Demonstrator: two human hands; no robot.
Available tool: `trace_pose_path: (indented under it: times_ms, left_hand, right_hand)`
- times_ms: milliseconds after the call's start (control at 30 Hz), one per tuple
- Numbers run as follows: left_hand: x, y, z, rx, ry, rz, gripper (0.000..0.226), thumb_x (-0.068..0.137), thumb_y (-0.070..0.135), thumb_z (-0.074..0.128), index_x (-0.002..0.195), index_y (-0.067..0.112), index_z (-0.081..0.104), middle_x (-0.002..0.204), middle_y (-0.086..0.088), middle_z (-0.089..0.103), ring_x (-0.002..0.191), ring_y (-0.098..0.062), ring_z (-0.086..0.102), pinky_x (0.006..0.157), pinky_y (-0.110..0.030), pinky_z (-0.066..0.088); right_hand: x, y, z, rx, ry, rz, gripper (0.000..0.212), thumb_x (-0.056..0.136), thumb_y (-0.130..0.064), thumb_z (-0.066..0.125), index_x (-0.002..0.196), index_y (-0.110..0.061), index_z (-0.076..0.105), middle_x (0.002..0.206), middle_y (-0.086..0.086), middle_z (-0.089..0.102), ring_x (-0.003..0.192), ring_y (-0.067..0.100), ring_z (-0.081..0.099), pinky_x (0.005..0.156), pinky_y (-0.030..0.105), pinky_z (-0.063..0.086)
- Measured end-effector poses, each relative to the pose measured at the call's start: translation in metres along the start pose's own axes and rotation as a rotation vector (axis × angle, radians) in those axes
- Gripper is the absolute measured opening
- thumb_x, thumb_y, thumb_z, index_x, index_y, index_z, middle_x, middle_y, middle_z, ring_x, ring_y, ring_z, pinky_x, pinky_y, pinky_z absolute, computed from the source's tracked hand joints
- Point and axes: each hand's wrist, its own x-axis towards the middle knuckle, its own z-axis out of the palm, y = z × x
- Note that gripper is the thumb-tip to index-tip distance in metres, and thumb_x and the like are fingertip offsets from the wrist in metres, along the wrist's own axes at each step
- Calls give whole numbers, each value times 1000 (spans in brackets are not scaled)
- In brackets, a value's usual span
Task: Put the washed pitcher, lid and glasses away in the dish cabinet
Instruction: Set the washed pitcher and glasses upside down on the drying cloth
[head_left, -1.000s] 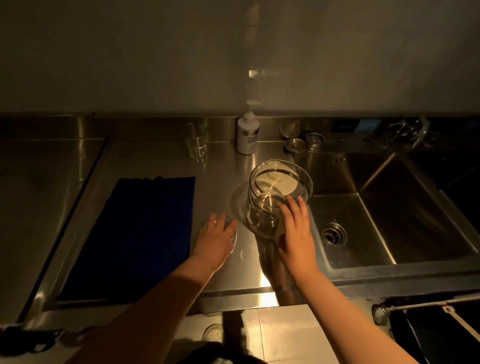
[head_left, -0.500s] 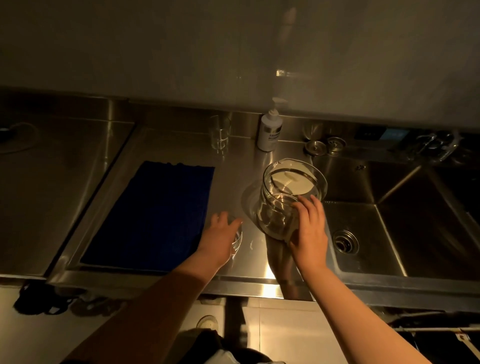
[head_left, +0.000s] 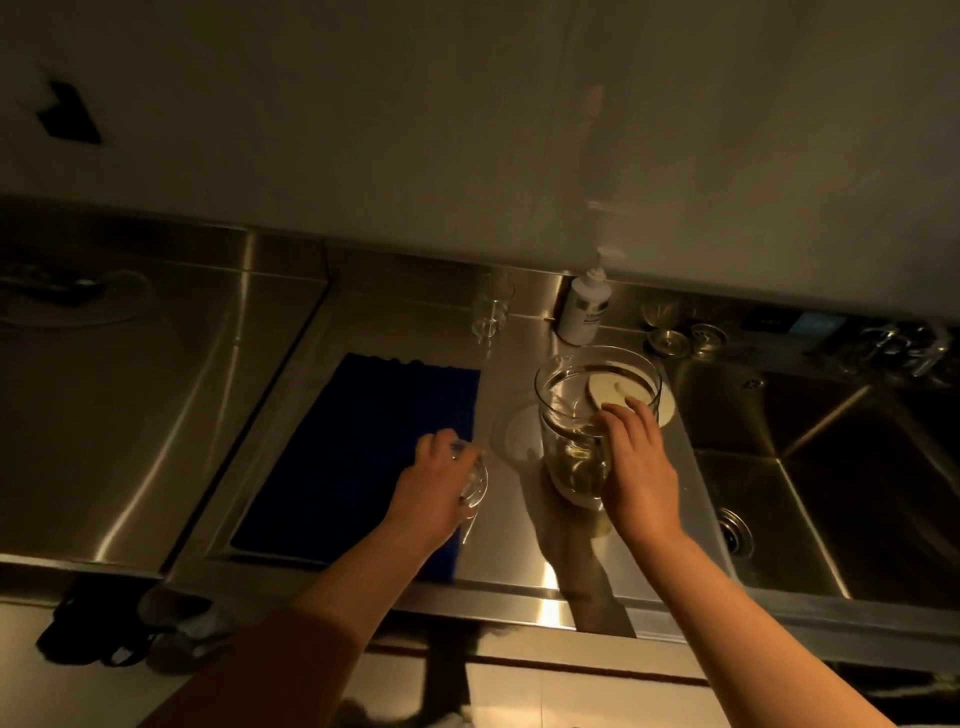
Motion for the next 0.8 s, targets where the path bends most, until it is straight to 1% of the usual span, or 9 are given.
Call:
trace_pose_path:
  times_ms: [67, 167, 267, 433, 500, 567, 633, 667, 800]
  left_hand:
    - [-2, -21, -9, 11, 6, 14, 74, 79, 33, 72, 141, 31, 31, 145, -2, 22, 131, -22, 23, 93, -30, 48]
    - [-4, -56, -21, -21, -11, 20, 77, 78, 33, 74, 141, 31, 31, 146, -2, 21, 132, -22, 21, 91, -33, 49]
    - [-6, -89, -28, -37, -8, 30, 78, 77, 32, 75, 142, 30, 31, 146, -3, 21, 133, -23, 21, 91, -36, 50]
    - [-1, -127, -32, -26, -13, 78, 79, 75, 31, 76, 141, 30, 33, 144, -2, 23, 132, -22, 22, 88, -34, 51]
    - [1, -137, -32, -30, -19, 100, 79, 75, 32, 76, 141, 30, 33, 143, -2, 25, 131, -21, 22, 87, -32, 51]
    - [3, -145, -34, -53, -30, 109, 79, 74, 33, 77, 140, 31, 34, 142, -1, 26, 131, -20, 23, 85, -31, 52]
    - [5, -151, -35, -75, -43, 112, 79, 72, 34, 78, 139, 31, 36, 141, 0, 27, 130, -20, 24, 84, -30, 52]
    - [6, -154, -35, -78, -49, 117, 79, 72, 34, 78, 139, 32, 36, 141, 0, 27, 130, -20, 24, 84, -31, 52]
    - [8, -159, -37, -49, -66, 158, 79, 73, 34, 77, 139, 31, 35, 141, 0, 27, 130, -20, 25, 82, -30, 53]
  right_hand:
    - [5, -17, 1, -45, -39, -7, 76, 54, 11, 79, 122, -8, 53, 132, 11, 52, 134, 33, 32, 81, 48, 53]
    - [10, -43, 4, -79, -98, -1, 77, 57, 5, 81, 127, -10, 52, 137, 11, 48, 137, 32, 29, 84, 50, 53]
    - [15, -62, 4, -147, -139, -67, 80, 53, 4, 83, 126, -8, 54, 134, 14, 51, 133, 37, 37, 85, 49, 51]
    - [20, -88, 11, -189, -152, -91, 75, 58, 6, 77, 128, -9, 54, 136, 15, 50, 134, 37, 35, 94, 51, 46]
    - [19, -98, 13, -209, -150, -94, 75, 57, 5, 78, 127, -8, 55, 135, 16, 51, 132, 38, 38, 96, 52, 44]
    - [17, -105, 18, -238, -131, -136, 72, 57, 2, 79, 125, -6, 57, 131, 17, 54, 128, 40, 42, 98, 52, 38]
    - [15, -112, 26, -265, -124, -209, 67, 59, 0, 76, 123, -6, 58, 130, 19, 55, 126, 41, 44, 99, 57, 38]
    - [15, -116, 29, -288, -140, -240, 68, 57, 0, 77, 122, -6, 59, 129, 18, 56, 126, 40, 44, 99, 58, 38]
    - [16, -131, 37, -405, -258, -278, 85, 36, -1, 89, 118, -11, 64, 125, 14, 60, 123, 37, 49, 99, 50, 33]
